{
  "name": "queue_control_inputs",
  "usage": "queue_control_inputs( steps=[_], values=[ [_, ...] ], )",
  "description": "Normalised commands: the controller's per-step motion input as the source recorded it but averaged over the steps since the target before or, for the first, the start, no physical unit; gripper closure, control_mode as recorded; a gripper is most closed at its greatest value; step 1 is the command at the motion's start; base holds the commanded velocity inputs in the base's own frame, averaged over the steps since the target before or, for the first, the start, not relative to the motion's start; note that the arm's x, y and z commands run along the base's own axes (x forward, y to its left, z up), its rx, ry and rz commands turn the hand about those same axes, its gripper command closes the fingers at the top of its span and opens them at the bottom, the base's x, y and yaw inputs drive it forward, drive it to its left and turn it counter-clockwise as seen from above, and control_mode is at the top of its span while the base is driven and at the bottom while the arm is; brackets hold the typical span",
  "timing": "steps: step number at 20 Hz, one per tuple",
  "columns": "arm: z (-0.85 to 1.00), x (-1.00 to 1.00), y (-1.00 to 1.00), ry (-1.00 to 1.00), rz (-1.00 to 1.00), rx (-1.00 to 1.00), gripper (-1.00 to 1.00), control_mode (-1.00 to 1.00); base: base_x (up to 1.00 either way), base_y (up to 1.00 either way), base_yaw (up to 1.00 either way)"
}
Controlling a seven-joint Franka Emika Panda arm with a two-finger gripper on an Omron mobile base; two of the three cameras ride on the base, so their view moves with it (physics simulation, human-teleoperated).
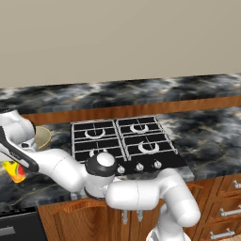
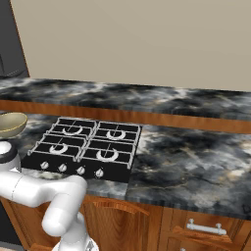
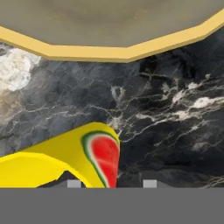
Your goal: Pick the cup and bowl from the counter and place them on the counter next to the sink.
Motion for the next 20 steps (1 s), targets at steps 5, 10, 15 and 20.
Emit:
queue_control_inputs(
  steps=[5, 10, 15, 20],
  values=[
    [0.00, -0.04, 0.00, 0.00, 0.00, 0.00, 1.00, -1.00, 0.00, 0.00, 0.00],
    [0.00, -0.05, -0.55, -0.03, 0.04, 0.00, 1.00, -1.00, 0.00, 0.00, 0.00],
    [0.31, -0.28, -0.93, -0.13, 0.13, 0.01, 1.00, -1.00, 0.00, 0.00, 0.00],
    [0.69, -0.47, -0.98, -0.16, 0.22, 0.08, 1.00, -1.00, 0.00, 0.00, 0.00]
  ],
)
